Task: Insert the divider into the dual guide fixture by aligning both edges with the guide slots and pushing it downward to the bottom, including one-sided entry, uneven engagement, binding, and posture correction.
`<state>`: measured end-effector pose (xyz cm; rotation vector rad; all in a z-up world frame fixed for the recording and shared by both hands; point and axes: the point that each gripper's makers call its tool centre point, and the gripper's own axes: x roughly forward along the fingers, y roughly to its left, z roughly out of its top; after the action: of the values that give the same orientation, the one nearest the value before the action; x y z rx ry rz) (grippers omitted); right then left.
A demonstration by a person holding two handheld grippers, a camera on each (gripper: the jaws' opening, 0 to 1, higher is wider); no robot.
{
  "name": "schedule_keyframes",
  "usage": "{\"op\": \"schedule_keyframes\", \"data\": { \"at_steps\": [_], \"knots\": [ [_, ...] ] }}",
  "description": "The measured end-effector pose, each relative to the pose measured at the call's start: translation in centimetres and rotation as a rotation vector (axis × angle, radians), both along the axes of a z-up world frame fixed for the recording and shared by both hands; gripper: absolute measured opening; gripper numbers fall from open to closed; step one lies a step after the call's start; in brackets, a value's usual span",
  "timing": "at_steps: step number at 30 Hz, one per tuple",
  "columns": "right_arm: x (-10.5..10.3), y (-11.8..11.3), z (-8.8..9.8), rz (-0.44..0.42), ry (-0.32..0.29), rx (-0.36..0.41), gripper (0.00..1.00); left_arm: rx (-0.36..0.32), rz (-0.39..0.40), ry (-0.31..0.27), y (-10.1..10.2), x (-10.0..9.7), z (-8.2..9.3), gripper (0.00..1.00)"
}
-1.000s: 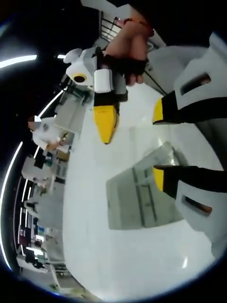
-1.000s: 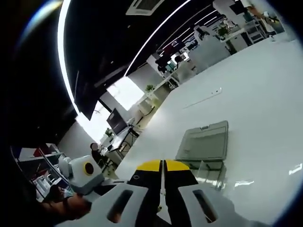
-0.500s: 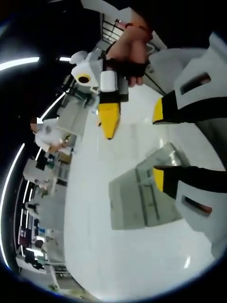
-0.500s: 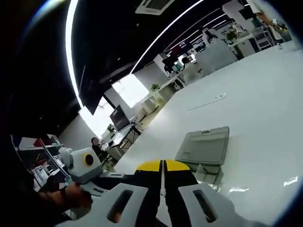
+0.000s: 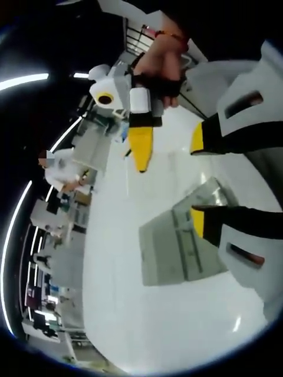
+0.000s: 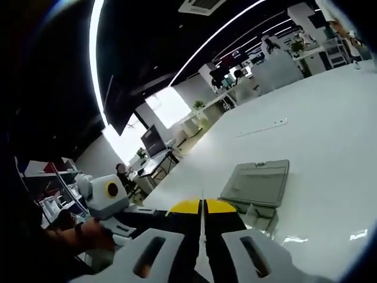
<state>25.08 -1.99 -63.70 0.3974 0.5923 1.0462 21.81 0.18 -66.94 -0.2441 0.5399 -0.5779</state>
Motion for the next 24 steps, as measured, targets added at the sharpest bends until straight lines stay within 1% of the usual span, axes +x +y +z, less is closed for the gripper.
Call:
{"op": "schedule_keyframes", "data": {
  "at_steps": [2,5,8,9,12,13,14,17,20,24],
  "knots": [
    [-0.2,0.1,0.1,0.028,-0.025,-0.004,0.00,0.004,-0.003,-0.005,0.2,0.0,0.1,0.31],
    [-0.3,0.1,0.1,0.052,-0.092,-0.023,0.00,0.000,0.004,-0.011,0.8,0.0,0.2,0.30],
    [-0.5,0.2,0.1,0.068,-0.102,-0.030,0.00,-0.003,0.003,-0.028,1.2,0.1,0.6,0.29],
    [-0.6,0.2,0.2,0.074,-0.116,-0.031,0.00,-0.004,0.003,-0.031,1.3,0.1,0.7,0.28],
    [-0.6,0.2,0.3,0.110,-0.226,-0.070,0.00,0.006,-0.003,-0.045,1.5,0.3,0.9,0.26],
    [-0.7,0.3,0.4,0.116,-0.240,-0.070,0.00,0.014,-0.006,-0.052,1.6,0.3,0.9,0.26],
    [-0.9,0.3,0.3,0.120,-0.234,-0.071,0.00,0.019,-0.009,-0.060,1.6,0.4,1.0,0.25],
    [-1.2,0.5,0.5,0.141,-0.253,-0.068,0.00,0.012,-0.009,-0.066,1.7,0.5,1.2,0.24],
    [-1.4,0.6,0.5,0.152,-0.246,-0.060,0.00,0.014,-0.018,-0.085,1.8,0.7,1.5,0.23],
    [-1.6,0.5,0.8,0.176,-0.255,-0.046,0.00,0.034,-0.065,-0.112,1.6,0.8,2.0,0.21]
  ]
}}
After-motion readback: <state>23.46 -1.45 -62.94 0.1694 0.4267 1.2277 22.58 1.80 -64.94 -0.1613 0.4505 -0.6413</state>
